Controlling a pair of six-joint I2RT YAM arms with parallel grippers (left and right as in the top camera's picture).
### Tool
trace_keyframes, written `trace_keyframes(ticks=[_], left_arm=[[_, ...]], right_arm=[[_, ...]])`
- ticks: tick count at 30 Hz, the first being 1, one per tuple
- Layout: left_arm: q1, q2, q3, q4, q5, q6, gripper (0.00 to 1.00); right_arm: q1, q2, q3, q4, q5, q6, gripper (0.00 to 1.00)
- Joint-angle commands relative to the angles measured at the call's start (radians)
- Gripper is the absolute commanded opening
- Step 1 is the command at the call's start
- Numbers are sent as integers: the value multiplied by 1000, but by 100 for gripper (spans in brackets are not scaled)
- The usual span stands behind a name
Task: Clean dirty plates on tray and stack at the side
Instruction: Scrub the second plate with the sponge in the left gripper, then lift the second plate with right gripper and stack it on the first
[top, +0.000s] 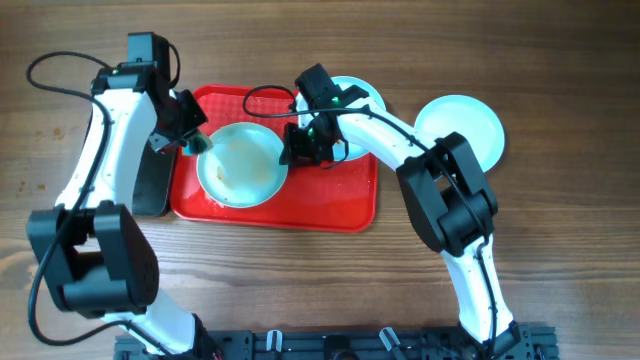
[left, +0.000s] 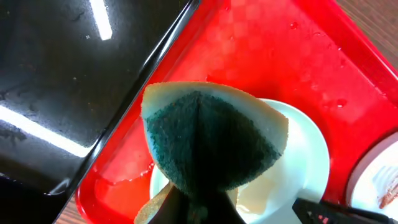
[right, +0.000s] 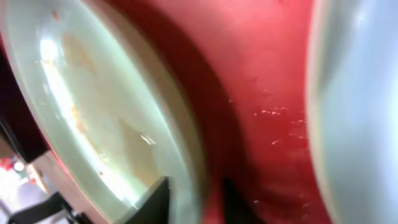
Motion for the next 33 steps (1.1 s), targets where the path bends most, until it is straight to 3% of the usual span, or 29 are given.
trace_keyframes(ticks=[1,3,5,6,7,8,12,16,24,33], left_arm=[[-2,-20,18,3,1,-17,4],[-1,-20,18,19,2,-17,4],[-1,-20,18,36,0,-17,4],[-1,-20,18,42,-3,-17,4],[-1,-20,18,52,-2,-17,4],[-1,-19,18,63,-2,-17,4],[25,-18,18,94,-2,-18,4],[76,-18,18,82,-2,-17,4],[98,-18,18,103,-2,-17,4],[98,-18,18,107,-2,-18,4]], right_arm=[[2,39,-16,10,134,82,38],[23,39,-16,25,212,148,38],[56,39,-16,35,274,180,32],[72,39,-16,35,290,184,27],[87,39,-16,29,296,183,10],[91,39,-16,23,295,183,4],[67,16,-16,-5,234,174,4],[38,-105,-16,-55,264,67,4],[47,-352,-16,-242,629,-8,4],[165,-437,-16,-304,1091,-10,4]])
